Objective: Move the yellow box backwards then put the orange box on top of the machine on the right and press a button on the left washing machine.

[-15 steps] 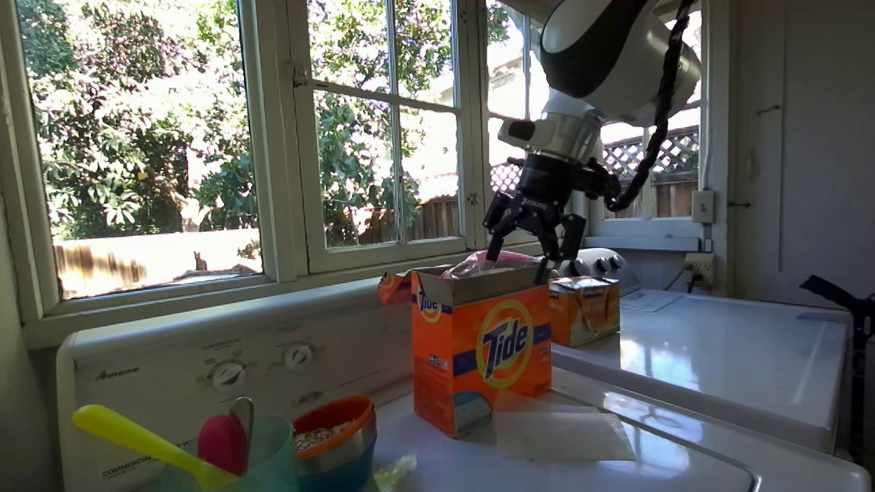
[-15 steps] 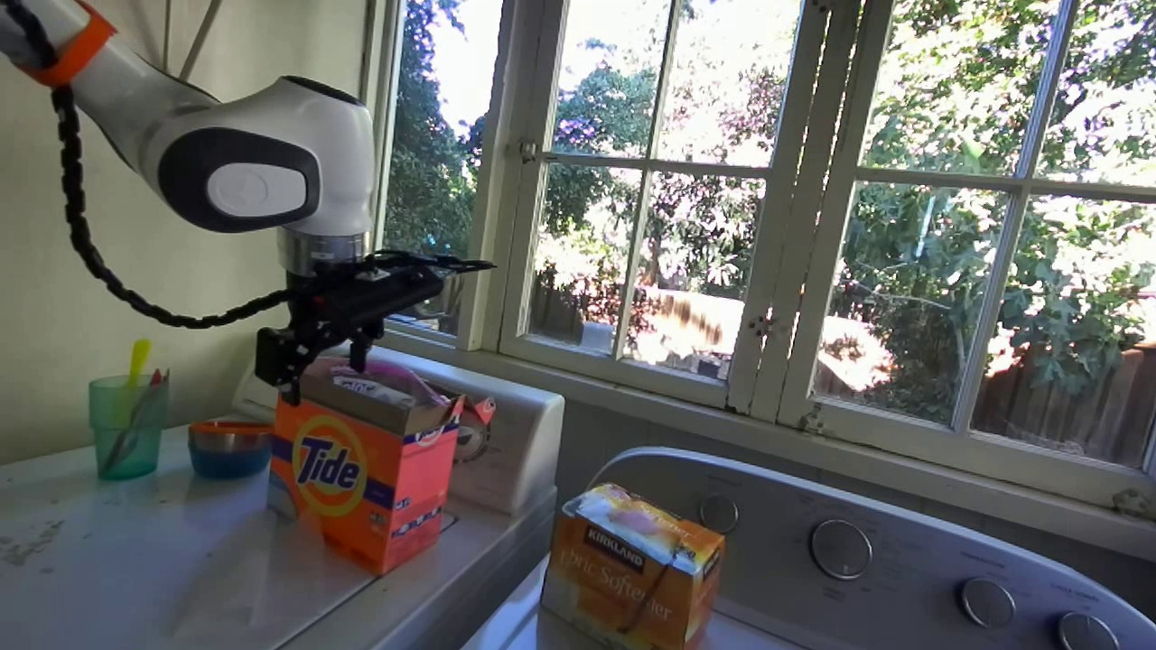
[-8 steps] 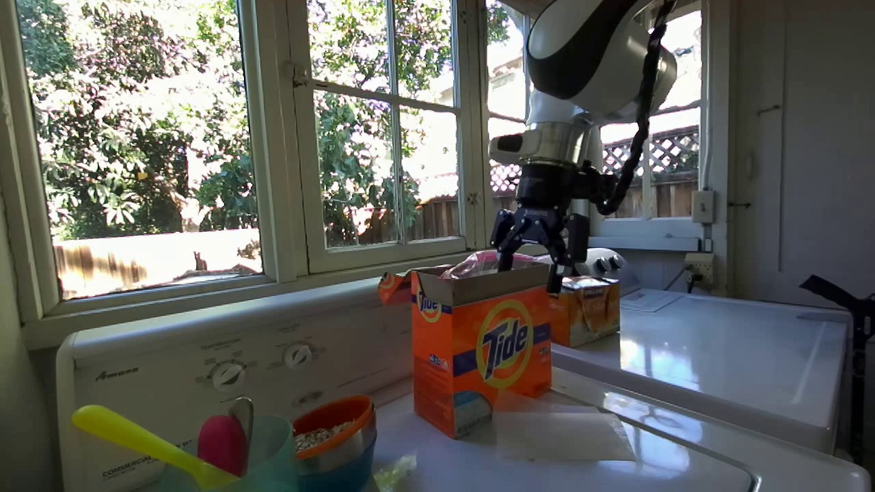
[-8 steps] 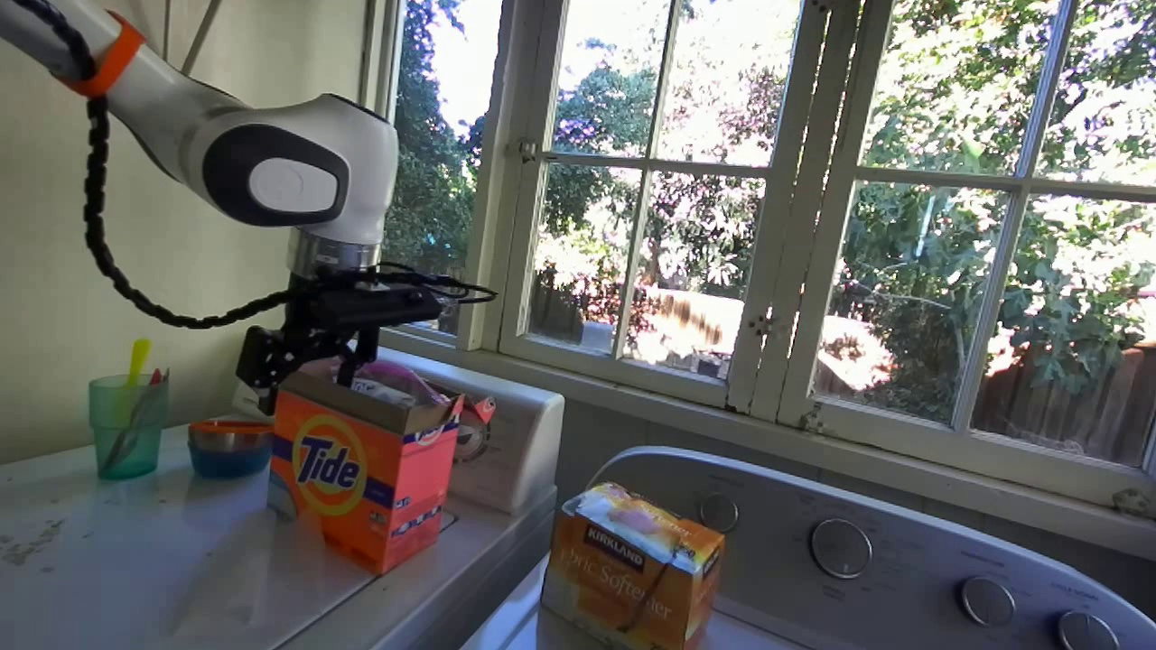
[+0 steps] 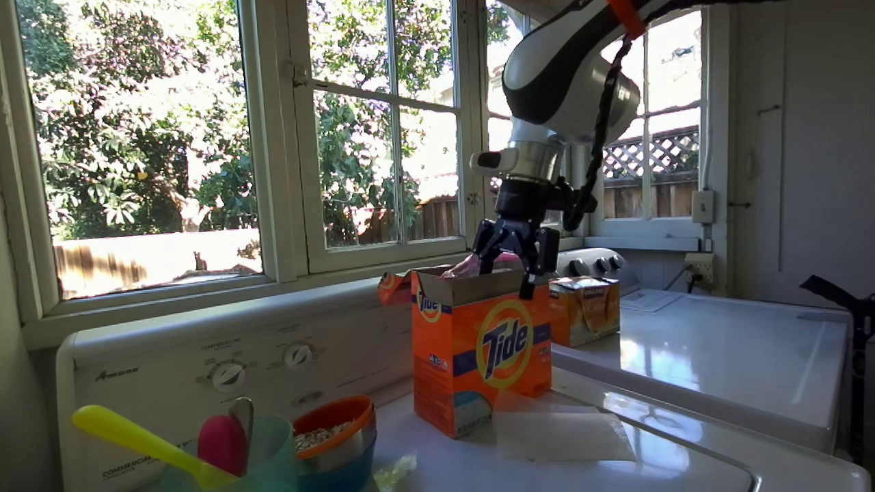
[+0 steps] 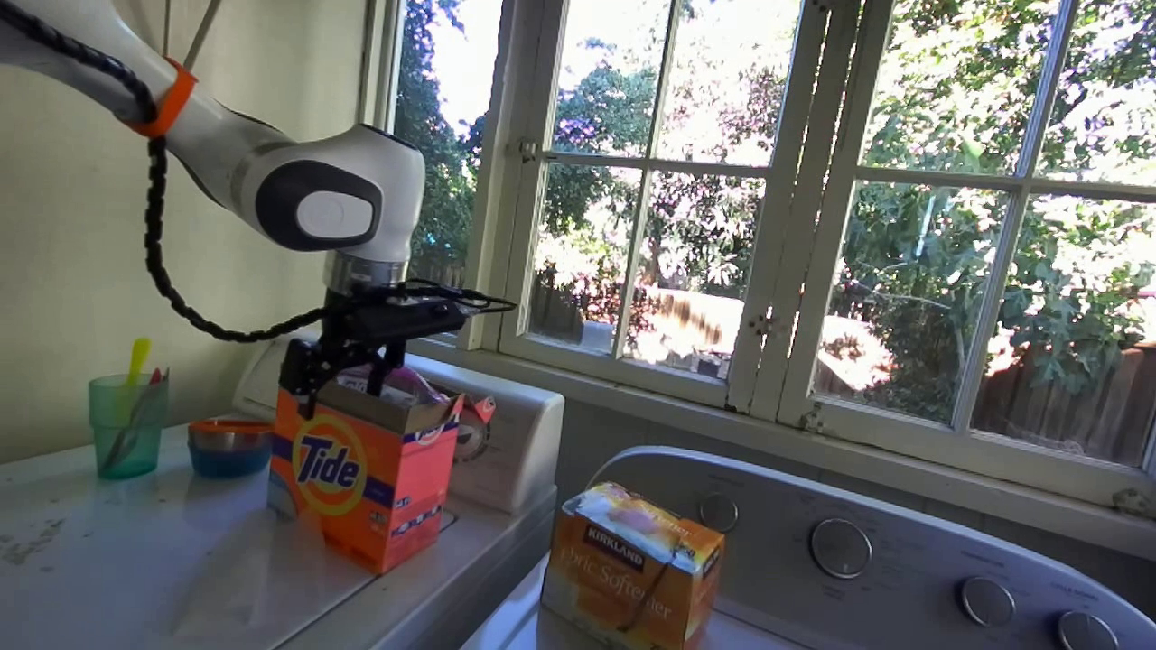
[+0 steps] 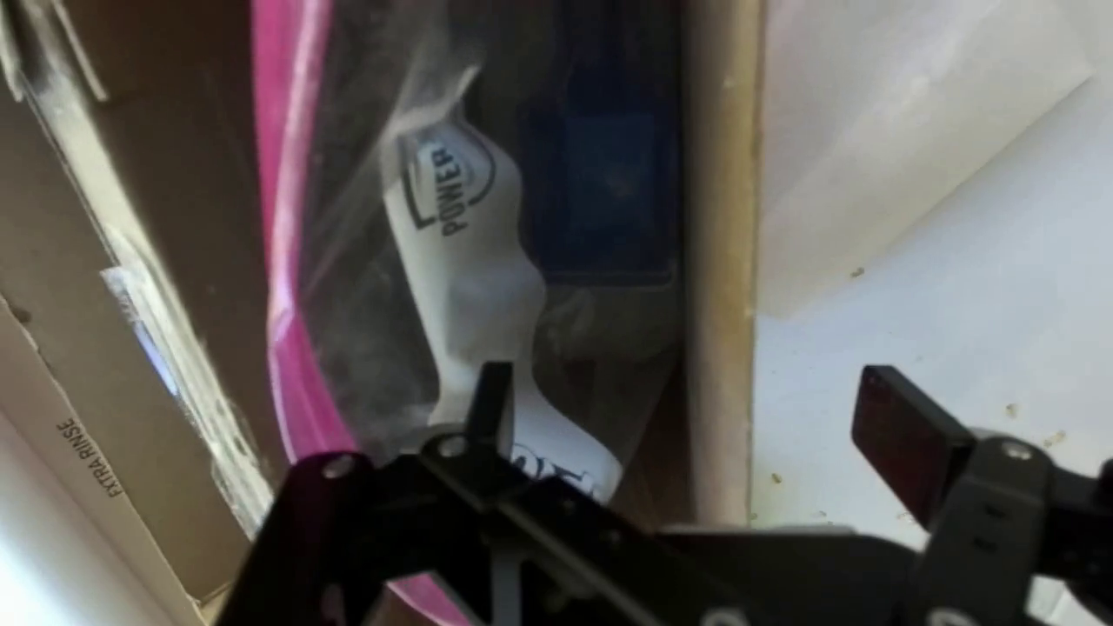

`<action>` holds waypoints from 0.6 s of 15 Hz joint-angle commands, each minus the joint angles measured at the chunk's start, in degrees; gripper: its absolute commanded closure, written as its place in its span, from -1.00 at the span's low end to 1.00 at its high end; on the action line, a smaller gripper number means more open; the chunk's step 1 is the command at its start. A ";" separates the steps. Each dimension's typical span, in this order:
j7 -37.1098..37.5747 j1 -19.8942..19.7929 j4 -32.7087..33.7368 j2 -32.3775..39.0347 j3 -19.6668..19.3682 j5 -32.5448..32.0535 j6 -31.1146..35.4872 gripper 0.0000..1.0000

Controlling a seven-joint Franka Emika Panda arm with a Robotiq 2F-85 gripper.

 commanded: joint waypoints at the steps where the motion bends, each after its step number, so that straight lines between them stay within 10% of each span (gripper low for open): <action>1: 1.49 0.88 5.01 3.83 -0.15 -3.00 -3.11 -0.97; 9: 1.22 0.95 7.51 6.00 0.36 -4.53 -4.83 0.44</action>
